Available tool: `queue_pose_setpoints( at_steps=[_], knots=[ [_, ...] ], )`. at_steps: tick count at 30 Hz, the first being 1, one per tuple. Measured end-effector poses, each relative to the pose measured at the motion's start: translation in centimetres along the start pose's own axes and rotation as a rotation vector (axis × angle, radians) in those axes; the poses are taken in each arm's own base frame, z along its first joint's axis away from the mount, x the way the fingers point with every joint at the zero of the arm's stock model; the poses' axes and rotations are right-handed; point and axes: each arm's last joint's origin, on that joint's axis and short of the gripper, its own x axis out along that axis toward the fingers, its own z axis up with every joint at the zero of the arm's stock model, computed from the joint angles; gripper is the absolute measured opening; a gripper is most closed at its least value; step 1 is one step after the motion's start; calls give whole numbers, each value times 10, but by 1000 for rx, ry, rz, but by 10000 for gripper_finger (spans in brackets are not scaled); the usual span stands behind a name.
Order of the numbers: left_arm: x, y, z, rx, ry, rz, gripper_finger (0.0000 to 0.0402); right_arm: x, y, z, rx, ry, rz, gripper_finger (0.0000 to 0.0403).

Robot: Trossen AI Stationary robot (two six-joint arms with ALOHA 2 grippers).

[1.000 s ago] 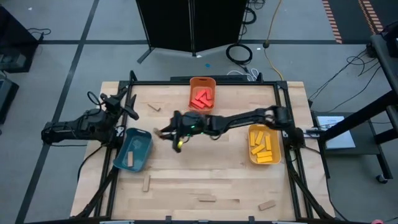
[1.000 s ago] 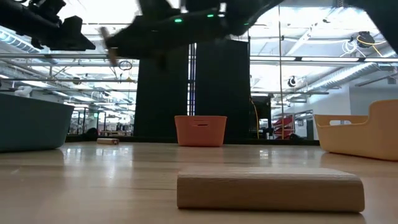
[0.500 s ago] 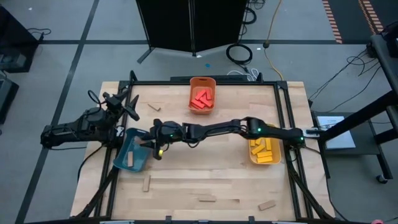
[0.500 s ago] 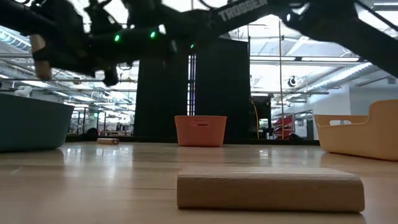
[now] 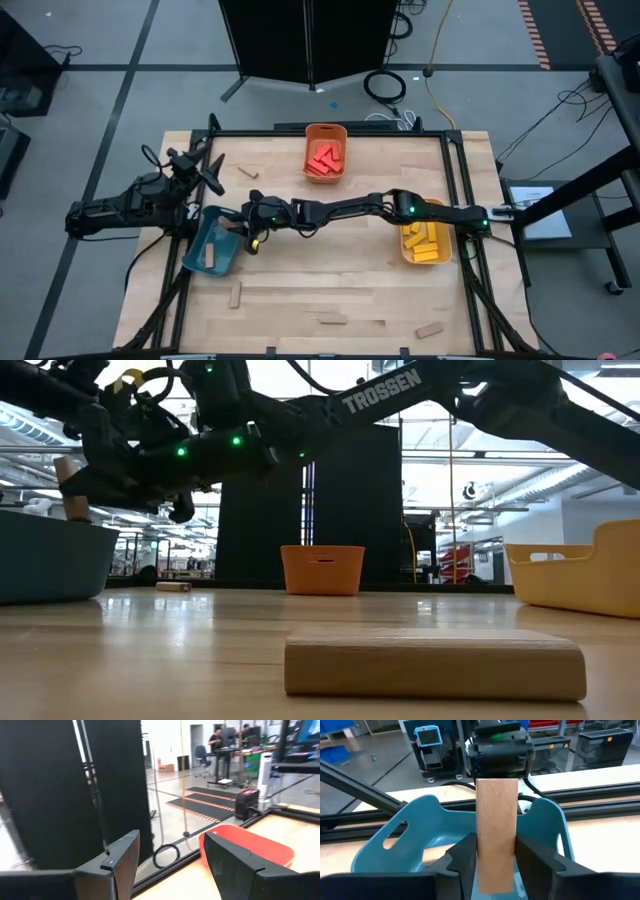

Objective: Sort blocks
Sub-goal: Put the top right brown block into the blue bin, then put the bottom center brown block into the blue bin

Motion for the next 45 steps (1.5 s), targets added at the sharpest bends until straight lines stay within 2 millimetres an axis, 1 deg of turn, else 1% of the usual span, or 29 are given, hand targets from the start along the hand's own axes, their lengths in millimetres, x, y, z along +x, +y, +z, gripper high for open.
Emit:
queue_pose_setpoints(
  at_steps=[3, 10, 12, 14, 18, 20, 27, 31, 36, 41, 42, 45],
  knots=[
    [0, -1, 1, -9, -11, -25, 219, 0, -1, -1, 0, 7, -4, 142],
    [0, -1, 1, -7, -9, -26, 219, 0, -3, 0, -20, 10, -7, 170],
    [0, -1, 1, -4, -7, -26, 219, -2, -5, 3, -38, 20, -12, 174],
    [0, -1, 0, 1, -2, -26, 219, -6, -10, 12, -42, 37, -24, 175],
    [0, -1, -2, 0, 14, -23, 219, -19, -36, 38, 22, 37, -77, 171],
    [0, -1, -2, -5, 17, -21, 219, -23, -51, 43, 56, 51, -107, 169],
    [0, -1, -3, -28, 19, -20, 219, -32, -106, 43, 244, 60, -215, 167],
    [0, -1, -2, -34, 16, -17, 219, -33, -127, 35, 267, 68, -291, 167],
    [0, -1, -2, -64, 13, -16, 219, -35, -131, 32, 290, 88, -337, 167],
    [0, -1, -2, -64, 14, -16, 219, -36, -131, 25, 240, 164, -369, 167],
    [0, -1, -2, -65, 14, -16, 219, -35, -128, 24, 218, 180, -366, 167],
    [0, -1, -2, -84, 17, -26, 219, -40, -113, 32, 161, 251, -281, 167]
  ],
)
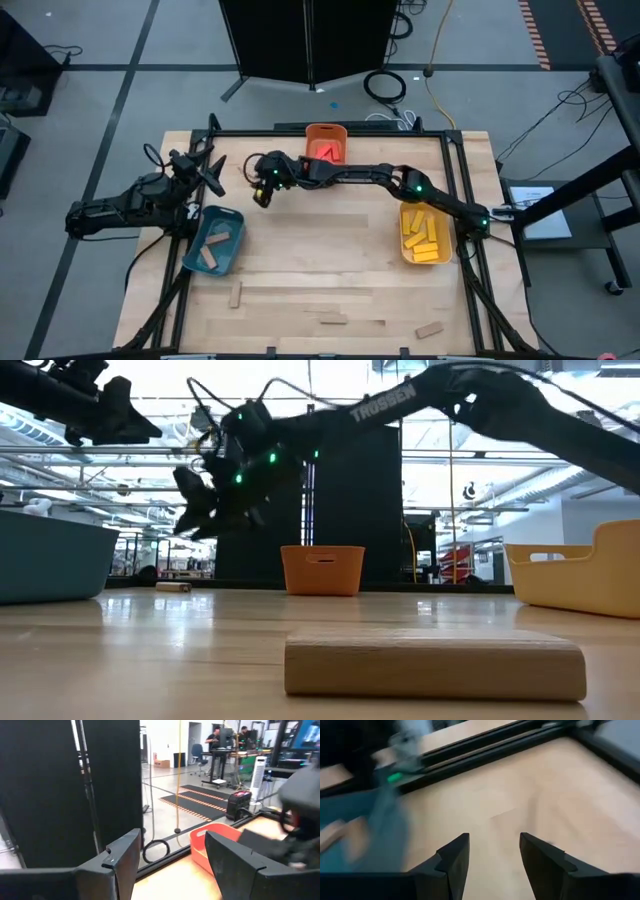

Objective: Sort blocks
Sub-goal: Put the bottom center brown block into the blue bin

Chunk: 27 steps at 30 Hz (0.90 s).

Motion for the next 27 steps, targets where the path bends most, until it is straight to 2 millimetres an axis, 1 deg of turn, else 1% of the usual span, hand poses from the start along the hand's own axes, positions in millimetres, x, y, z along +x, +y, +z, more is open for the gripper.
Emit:
queue_pose_setpoints(
  at_steps=[1, 2, 5, 6, 8, 9, 13, 15, 17, 19, 21, 24, 27],
  knots=[
    [0, 0, 0, -1, 0, -14, 219, -6, 6, 3, -18, 23, 20, 167],
    [0, -1, 0, -2, -1, -35, 219, -17, 12, 9, -31, 54, 33, 167],
    [0, -3, 1, -7, -7, -106, 219, -55, 34, 25, -51, 155, 40, 167],
    [0, -4, 1, -11, -12, -129, 219, -68, 40, 27, -53, 207, 37, 167],
    [0, -5, 2, -17, -20, -169, 219, -94, 55, 27, -49, 317, 28, 167],
    [-1, -5, 3, -19, -22, -192, 219, -105, 64, 24, -41, 381, 20, 167],
    [-1, -7, 4, -24, -36, -261, 219, -158, 109, 12, 27, 582, 3, 167],
    [-1, -8, 5, -27, -40, -276, 219, -179, 131, 1, 80, 677, -29, 167],
    [-1, -8, 6, -31, -50, -291, 219, -194, 152, -15, 91, 770, -68, 167],
    [-2, -9, 6, -34, -57, -319, 219, -204, 173, -33, 56, 843, -92, 167],
    [-2, -10, 7, -38, -64, -343, 219, -214, 196, -50, -2, 891, -77, 168],
    [-2, -10, 9, -50, -82, -367, 219, -220, 228, -76, -128, 913, -3, 175],
    [-2, -10, 10, -54, -90, -385, 219, -214, 256, -104, -249, 901, 79, 184]
  ],
)
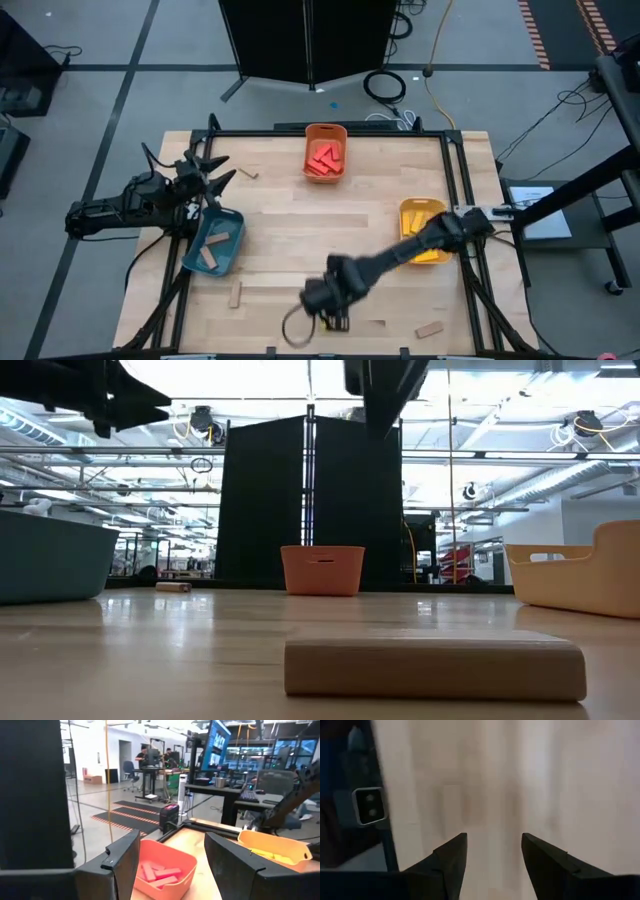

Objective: Sort blocks
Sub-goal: Put the bottom center brown block into the blue bin

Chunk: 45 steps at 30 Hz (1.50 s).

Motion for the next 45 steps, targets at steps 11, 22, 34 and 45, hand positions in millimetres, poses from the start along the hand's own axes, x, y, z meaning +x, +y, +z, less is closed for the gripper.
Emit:
queue_pose_setpoints(
  at_steps=[11, 22, 34, 45],
  knots=[
    [0, 0, 4, 30, -40, -7, 219, 73, 43, -7, 27, 55, 77, 206],
    [-1, 0, 10, 38, -100, -3, 219, 110, 42, -10, 77, 114, 22, 206],
    [-1, 0, 11, 33, -106, -4, 219, 115, 42, -13, 78, 93, -49, 177],
    [-1, 0, 11, 34, -106, -5, 219, 99, 45, -4, 26, 43, -57, 77]
  ],
)
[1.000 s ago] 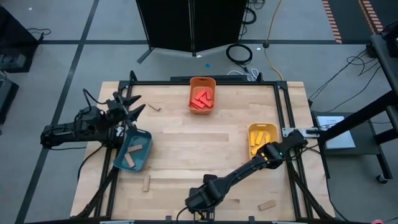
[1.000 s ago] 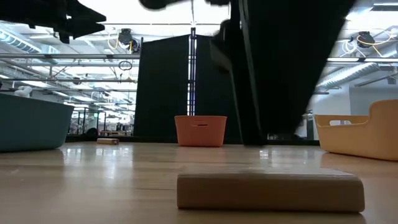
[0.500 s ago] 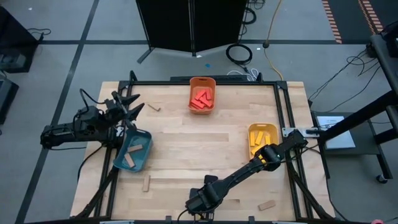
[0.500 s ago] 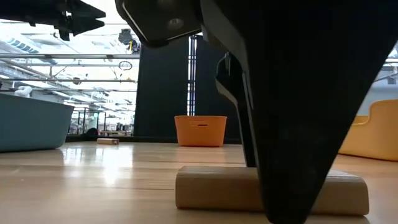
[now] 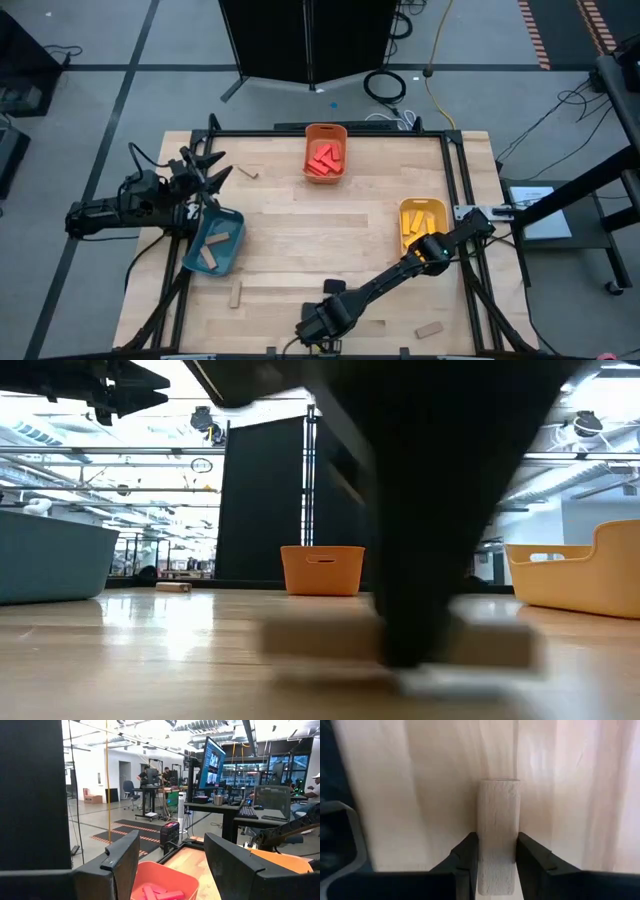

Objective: Sort blocks
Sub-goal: Put the bottom center brown block into the blue bin

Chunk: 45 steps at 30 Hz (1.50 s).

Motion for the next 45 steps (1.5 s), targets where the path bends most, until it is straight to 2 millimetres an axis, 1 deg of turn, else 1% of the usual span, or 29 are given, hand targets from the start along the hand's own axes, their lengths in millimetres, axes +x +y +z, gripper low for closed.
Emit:
queue_pose_setpoints(
  at_steps=[4, 8, 12, 16, 20, 23, 25, 26, 28, 30, 32, 34, 37, 39, 41, 45],
  knots=[
    [0, 0, 0, -2, -2, 0, 219, -22, -10, 16, -31, -98, 7, 87],
    [0, 0, 1, -2, -6, -18, 219, -29, -32, 36, -111, -198, -60, 96],
    [0, 0, 0, 1, 4, -14, 219, -36, -58, 69, -238, -386, -119, 95],
    [0, 0, 0, 0, 5, 7, 219, -45, -85, 111, -362, -655, -130, 95],
    [0, 1, 0, -10, -3, 16, 219, -62, -119, 143, -405, -897, -179, 95],
    [0, 0, 0, -10, 1, 15, 219, -74, -142, 160, -415, -1047, -164, 95],
    [0, 1, 0, -9, 1, 16, 219, -72, -154, 171, -413, -1146, -132, 96],
    [0, 0, 0, -8, 3, 15, 219, -69, -160, 174, -410, -1167, -125, 96],
    [0, 0, -1, -6, 8, 17, 219, -55, -172, 182, -404, -1220, -114, 96],
    [0, 0, -2, 2, 25, 24, 219, -35, -182, 188, -393, -1244, -105, 97],
    [0, 0, -5, 14, 51, 27, 219, -19, -189, 192, -372, -1270, -101, 97],
    [0, 1, -8, 35, 82, 51, 219, -8, -194, 194, -357, -1282, -106, 97],
    [0, 2, -8, 63, 86, 90, 219, 7, -196, 195, -350, -1273, -116, 97],
    [0, 2, -8, 76, 87, 93, 219, 14, -197, 194, -324, -1249, -96, 97],
    [0, 2, -8, 82, 87, 91, 219, 18, -199, 194, -278, -1230, -71, 98],
    [0, 2, -8, 84, 88, 91, 219, 17, -210, 196, -242, -1231, -64, 112]
  ],
)
